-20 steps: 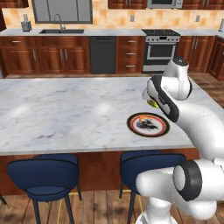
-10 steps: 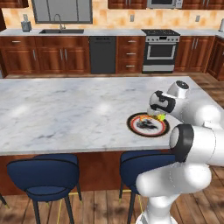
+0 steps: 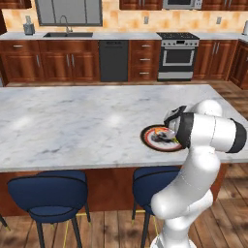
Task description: Take the cheese, shrimp, and corn from the fridge and place them on the plate on the dining counter to create an appetizer plate.
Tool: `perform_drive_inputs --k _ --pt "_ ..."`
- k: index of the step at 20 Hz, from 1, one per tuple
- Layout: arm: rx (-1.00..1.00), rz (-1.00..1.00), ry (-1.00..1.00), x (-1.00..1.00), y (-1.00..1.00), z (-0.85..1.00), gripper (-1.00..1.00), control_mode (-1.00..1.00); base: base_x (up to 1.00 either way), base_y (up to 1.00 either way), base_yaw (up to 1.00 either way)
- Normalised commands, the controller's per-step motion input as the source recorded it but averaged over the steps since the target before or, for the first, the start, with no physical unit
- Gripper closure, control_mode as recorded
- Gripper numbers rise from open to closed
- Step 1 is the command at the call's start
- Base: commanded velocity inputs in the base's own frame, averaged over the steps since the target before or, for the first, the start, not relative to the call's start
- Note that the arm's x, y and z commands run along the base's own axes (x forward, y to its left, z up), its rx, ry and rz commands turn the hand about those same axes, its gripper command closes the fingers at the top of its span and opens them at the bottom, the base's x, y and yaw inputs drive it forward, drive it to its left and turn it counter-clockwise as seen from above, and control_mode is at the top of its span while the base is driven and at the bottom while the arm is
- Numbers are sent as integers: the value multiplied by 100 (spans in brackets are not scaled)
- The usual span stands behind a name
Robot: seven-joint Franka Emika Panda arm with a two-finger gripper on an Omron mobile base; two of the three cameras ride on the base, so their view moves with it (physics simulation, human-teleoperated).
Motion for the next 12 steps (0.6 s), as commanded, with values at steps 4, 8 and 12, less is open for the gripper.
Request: perform_drive_inputs --k 4,8,12 --pt "0 0 -4 53 -36 -45 100 -100 0 0 0" --pt "0 0 0 49 -22 -38 -100 -100 0 0 0" --pt "0 0 1 1 11 3 -100 -100 0 0 0"
